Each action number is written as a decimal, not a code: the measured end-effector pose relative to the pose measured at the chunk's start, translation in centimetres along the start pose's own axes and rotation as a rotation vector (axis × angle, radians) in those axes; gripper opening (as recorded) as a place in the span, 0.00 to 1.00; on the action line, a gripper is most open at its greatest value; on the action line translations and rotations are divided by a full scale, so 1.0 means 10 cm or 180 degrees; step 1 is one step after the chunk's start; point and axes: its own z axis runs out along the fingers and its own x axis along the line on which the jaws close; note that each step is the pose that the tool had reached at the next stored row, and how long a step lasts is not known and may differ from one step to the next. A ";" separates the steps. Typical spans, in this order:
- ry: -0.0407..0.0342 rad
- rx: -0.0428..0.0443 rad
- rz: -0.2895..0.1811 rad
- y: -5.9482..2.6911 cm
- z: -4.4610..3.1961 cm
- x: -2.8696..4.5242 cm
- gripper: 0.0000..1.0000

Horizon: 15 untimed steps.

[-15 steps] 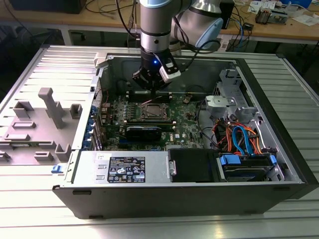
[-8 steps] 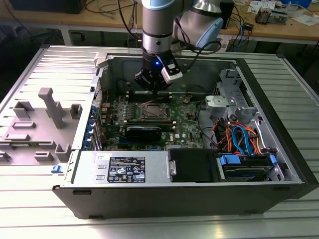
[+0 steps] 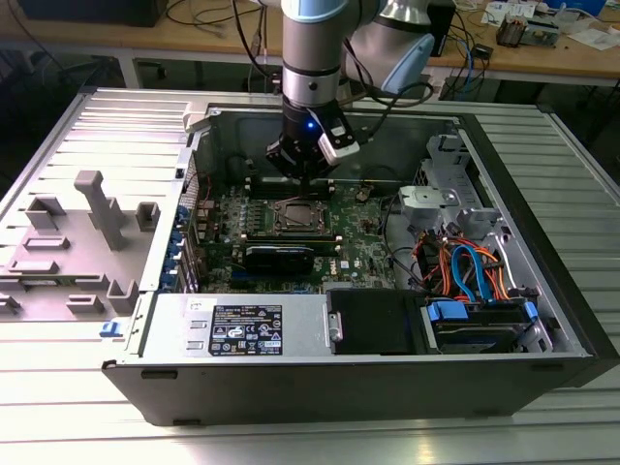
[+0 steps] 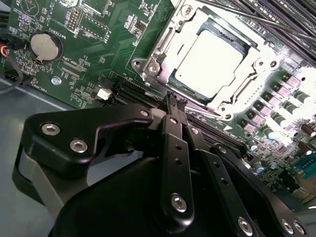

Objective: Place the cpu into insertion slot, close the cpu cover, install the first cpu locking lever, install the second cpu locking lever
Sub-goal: 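Install the first cpu locking lever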

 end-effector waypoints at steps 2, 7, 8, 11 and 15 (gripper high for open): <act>0.0000 0.0002 0.0000 0.000 0.009 -0.011 0.11; 0.0000 0.0007 0.0000 0.002 0.041 -0.029 0.11; 0.0001 0.0008 0.0000 0.001 0.042 -0.029 0.11; 0.0000 0.0007 0.0000 0.002 0.044 -0.031 0.11; 0.0000 0.0007 0.0000 0.002 0.050 -0.035 0.11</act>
